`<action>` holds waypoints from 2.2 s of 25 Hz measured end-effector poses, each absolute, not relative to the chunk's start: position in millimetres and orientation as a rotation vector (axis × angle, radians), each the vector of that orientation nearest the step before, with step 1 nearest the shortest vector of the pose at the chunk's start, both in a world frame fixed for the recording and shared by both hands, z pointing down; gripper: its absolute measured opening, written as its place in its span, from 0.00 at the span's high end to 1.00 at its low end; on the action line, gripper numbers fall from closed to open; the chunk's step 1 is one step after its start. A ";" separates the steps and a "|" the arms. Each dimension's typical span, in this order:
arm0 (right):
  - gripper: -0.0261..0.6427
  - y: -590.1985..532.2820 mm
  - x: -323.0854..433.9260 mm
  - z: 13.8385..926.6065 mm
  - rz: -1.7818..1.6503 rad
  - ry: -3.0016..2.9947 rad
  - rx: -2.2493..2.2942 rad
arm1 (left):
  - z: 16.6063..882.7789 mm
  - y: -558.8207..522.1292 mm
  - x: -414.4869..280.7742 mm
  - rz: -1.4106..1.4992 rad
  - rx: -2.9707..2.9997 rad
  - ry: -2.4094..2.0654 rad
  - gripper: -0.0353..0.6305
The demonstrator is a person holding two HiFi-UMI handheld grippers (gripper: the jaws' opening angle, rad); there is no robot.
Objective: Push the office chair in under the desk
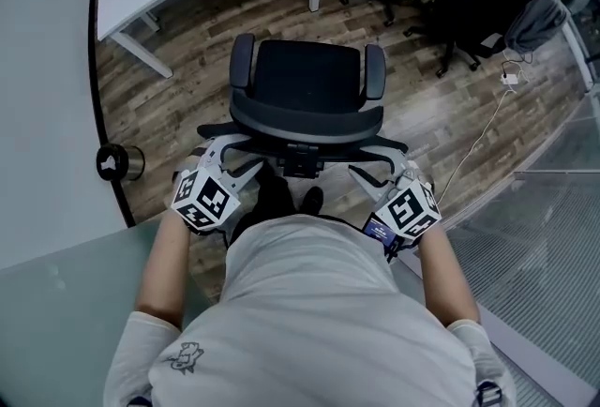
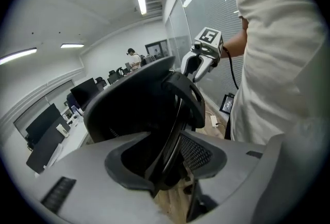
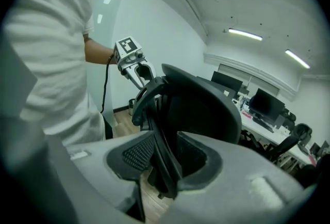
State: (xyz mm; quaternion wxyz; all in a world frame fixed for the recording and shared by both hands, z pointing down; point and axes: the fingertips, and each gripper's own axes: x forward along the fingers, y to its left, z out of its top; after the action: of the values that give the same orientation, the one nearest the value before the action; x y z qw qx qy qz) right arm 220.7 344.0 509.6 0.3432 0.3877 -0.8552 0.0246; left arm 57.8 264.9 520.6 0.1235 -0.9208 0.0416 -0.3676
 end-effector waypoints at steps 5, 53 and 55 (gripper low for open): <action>0.75 344.7 228.9 532.6 0.057 -2.148 0.923 | 546.1 261.4 56.6 -1.215 -2.565 0.025 0.68; 0.81 222.1 197.7 584.4 -0.046 -1.960 0.606 | 602.1 131.3 20.9 -1.489 -2.265 -0.124 0.77; 0.81 208.2 189.7 584.1 -0.043 -1.955 0.604 | 601.4 117.1 13.7 -1.490 -2.265 -0.130 0.77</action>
State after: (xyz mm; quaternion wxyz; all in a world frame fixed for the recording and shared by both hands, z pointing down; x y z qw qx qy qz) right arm 189.7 208.2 584.1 0.5203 0.2520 -0.8157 -0.0178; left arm 13.7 117.1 601.4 0.2119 -0.8156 -0.0468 -0.5364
